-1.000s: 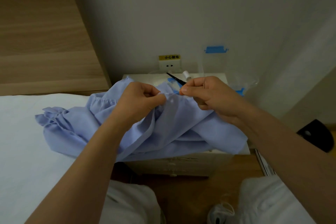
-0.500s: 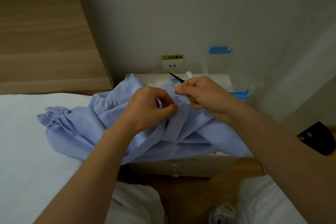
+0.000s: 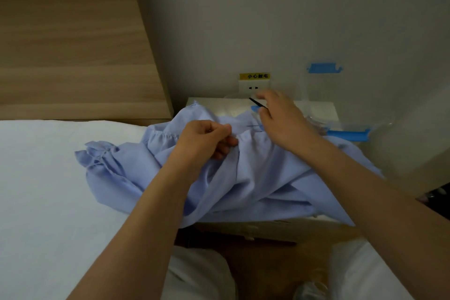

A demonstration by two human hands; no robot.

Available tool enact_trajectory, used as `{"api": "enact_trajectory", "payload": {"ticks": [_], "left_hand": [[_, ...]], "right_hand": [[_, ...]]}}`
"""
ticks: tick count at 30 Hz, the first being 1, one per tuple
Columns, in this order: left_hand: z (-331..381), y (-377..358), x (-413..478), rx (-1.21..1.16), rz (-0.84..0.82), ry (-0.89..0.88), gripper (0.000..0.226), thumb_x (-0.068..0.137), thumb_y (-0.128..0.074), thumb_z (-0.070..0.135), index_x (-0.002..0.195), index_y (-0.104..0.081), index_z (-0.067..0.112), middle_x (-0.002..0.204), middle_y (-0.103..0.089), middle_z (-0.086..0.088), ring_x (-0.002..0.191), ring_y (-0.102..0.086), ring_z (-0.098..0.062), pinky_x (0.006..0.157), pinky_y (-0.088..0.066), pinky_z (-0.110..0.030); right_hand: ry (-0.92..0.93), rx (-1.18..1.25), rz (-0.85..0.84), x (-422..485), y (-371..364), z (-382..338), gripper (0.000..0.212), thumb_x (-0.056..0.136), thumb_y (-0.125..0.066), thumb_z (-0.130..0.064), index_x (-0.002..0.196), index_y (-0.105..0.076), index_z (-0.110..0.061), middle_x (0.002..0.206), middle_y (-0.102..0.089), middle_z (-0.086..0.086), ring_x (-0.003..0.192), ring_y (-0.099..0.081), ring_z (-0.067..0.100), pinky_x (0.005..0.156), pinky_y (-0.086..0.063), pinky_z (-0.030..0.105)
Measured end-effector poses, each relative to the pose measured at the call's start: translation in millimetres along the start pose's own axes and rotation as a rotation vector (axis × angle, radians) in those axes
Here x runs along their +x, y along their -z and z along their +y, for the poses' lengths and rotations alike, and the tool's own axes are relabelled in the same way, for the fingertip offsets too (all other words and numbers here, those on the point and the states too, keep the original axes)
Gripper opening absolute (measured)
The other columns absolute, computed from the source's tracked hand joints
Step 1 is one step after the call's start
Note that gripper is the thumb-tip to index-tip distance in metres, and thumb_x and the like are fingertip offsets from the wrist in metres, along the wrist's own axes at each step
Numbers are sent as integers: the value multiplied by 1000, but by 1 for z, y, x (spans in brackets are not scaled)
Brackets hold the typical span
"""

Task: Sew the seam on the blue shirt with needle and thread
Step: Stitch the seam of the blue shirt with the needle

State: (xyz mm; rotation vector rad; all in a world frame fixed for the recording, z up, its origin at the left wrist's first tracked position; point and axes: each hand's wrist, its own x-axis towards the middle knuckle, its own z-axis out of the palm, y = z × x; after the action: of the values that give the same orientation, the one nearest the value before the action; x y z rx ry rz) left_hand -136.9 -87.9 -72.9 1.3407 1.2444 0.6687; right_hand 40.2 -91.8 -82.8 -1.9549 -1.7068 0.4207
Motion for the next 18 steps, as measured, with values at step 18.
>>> {"api": "enact_trajectory", "payload": {"ticks": [18], "left_hand": [[1,-5,-5,-31,26,-45,24,96,-55,17,76,-62,7,73,-72,-7,62,-63,-16,56,-53,-19]], "right_hand": [[-135,-453,-65,1,-13,16,35,94,-51,-2,127,-39,1,120,-55,23,108,-56,38,71,-33,33]]}}
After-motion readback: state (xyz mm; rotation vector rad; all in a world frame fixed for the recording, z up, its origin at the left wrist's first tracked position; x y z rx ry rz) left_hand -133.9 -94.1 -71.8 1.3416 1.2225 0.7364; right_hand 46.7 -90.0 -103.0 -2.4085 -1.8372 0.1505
